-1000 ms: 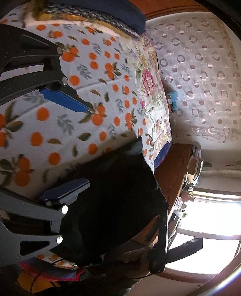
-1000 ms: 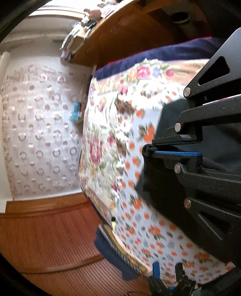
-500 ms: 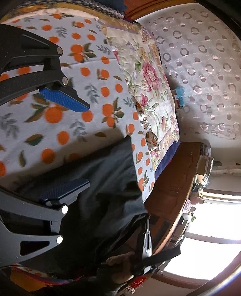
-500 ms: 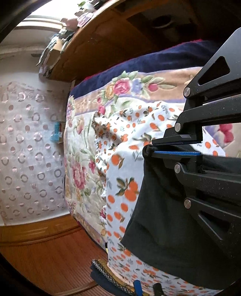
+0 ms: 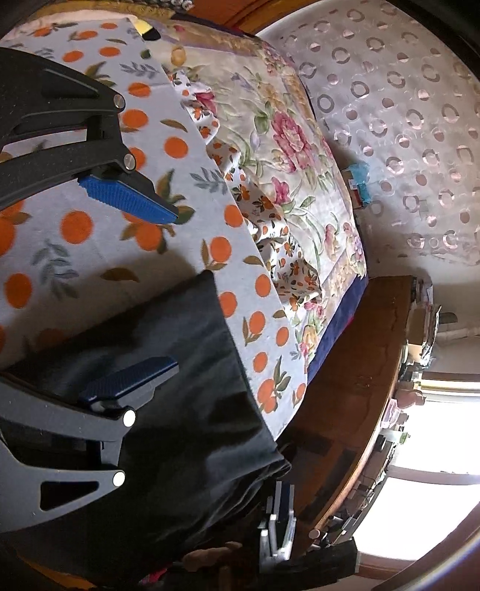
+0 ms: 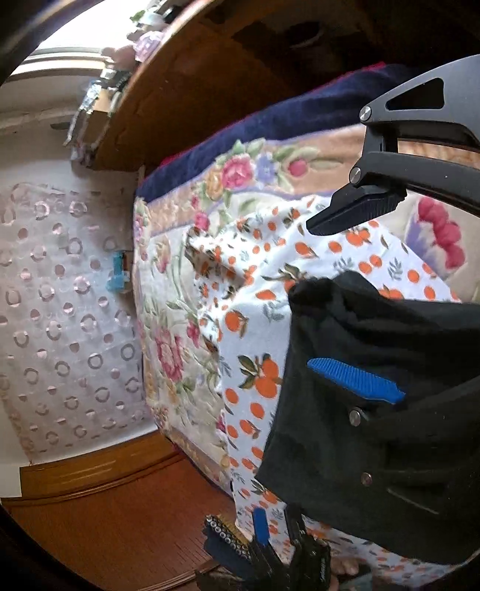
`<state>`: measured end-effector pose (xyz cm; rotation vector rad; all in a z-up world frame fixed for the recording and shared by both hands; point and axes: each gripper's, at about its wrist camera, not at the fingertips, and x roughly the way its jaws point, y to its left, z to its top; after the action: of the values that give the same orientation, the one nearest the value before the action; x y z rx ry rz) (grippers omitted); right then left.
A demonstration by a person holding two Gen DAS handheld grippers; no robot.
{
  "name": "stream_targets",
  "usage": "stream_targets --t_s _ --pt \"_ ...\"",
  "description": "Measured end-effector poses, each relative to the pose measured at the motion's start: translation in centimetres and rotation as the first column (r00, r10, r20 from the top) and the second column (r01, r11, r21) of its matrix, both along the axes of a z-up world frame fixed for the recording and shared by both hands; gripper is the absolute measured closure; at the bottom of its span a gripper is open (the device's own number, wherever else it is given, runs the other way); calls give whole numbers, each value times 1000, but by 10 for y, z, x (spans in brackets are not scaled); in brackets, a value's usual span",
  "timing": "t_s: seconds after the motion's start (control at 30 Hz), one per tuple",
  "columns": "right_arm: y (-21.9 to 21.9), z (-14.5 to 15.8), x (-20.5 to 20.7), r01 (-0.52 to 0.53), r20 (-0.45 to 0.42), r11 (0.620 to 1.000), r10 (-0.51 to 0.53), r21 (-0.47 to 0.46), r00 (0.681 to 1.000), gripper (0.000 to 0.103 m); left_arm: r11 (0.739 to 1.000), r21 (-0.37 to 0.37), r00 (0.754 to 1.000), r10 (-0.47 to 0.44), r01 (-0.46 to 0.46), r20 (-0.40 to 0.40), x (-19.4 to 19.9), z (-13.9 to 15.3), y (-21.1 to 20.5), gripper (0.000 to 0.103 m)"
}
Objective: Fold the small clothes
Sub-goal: 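Grasp the folded black shirt edge with the right gripper and lift it, then grasp the shirt with the left gripper while the right gripper holds it up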
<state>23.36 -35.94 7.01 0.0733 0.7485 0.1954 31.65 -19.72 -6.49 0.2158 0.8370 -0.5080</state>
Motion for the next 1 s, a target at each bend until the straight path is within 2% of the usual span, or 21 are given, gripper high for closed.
stream_targets --t_s 0.17,0.33,0.5,0.63,0.8,0.87,0.93,0.97,1.0 --pt "-8 -21 12 -4 -78 999 7 37 997 32 1000 -11 1000 4 -5 -14 14 -4 -5 28" --pt "-21 -28 21 -17 -103 992 30 129 994 32 1000 -9 999 1 -1 -40 21 -11 -9 44" --pt "-26 -32 28 -55 -109 984 75 171 991 33 1000 -19 999 -3 2 -53 22 -16 -12 48" --pt "-26 -34 32 -90 -100 976 111 196 989 54 1000 -29 998 -5 4 -63 22 -14 -14 52" --pt "-18 -33 29 -104 -83 982 118 156 990 71 999 -44 997 -11 8 -73 25 -13 -17 58" --pt "-14 -31 27 -90 -71 989 98 115 993 77 998 -57 997 -21 16 -80 25 -13 -18 75" --pt "-10 -28 23 -76 -49 996 78 49 996 88 998 -65 996 -27 21 -84 24 -12 -19 88" --pt "-7 -27 21 -74 -43 997 75 26 996 89 998 -65 996 -28 22 -82 24 -11 -19 94" --pt "-4 -27 19 -71 -36 997 71 4 997 91 997 -68 996 -30 24 -80 22 -9 -20 95"
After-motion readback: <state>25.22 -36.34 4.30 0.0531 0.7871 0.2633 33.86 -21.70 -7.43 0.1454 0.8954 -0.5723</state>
